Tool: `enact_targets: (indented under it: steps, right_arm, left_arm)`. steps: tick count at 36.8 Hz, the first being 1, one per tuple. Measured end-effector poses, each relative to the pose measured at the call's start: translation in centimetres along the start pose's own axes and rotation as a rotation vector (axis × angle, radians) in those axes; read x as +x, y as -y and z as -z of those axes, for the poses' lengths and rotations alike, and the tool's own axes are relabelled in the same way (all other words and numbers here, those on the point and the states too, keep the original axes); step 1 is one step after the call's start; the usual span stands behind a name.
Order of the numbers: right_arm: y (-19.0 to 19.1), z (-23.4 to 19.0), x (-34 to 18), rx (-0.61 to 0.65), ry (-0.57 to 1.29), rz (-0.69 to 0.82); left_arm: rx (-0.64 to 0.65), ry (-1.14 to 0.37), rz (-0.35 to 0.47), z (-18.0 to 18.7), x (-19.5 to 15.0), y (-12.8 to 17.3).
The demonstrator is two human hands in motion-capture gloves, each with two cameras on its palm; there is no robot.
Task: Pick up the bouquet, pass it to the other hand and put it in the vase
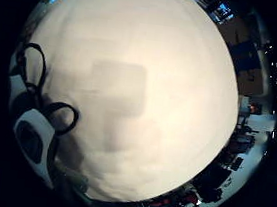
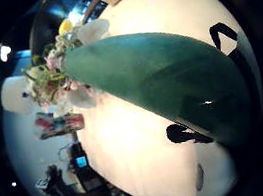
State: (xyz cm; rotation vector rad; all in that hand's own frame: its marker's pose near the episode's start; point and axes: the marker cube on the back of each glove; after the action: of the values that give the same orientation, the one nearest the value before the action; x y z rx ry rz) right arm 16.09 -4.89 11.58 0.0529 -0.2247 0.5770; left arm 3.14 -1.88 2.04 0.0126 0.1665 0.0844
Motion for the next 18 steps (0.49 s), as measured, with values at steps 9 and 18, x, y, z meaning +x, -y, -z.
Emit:
enact_targets:
  steps: [9,18]
  right_arm:
    - [-2.4,3.6,-7.2,-0.005,0.808,0.277]
    - [-3.0,-0.2,-11.0,-0.04,1.005,0.367]
  left_arm:
    - [-0.039,-0.614,-0.07,-0.8,7.2,6.9]
    - [0.057,-0.825,-0.119,1.8,14.3,12.0]
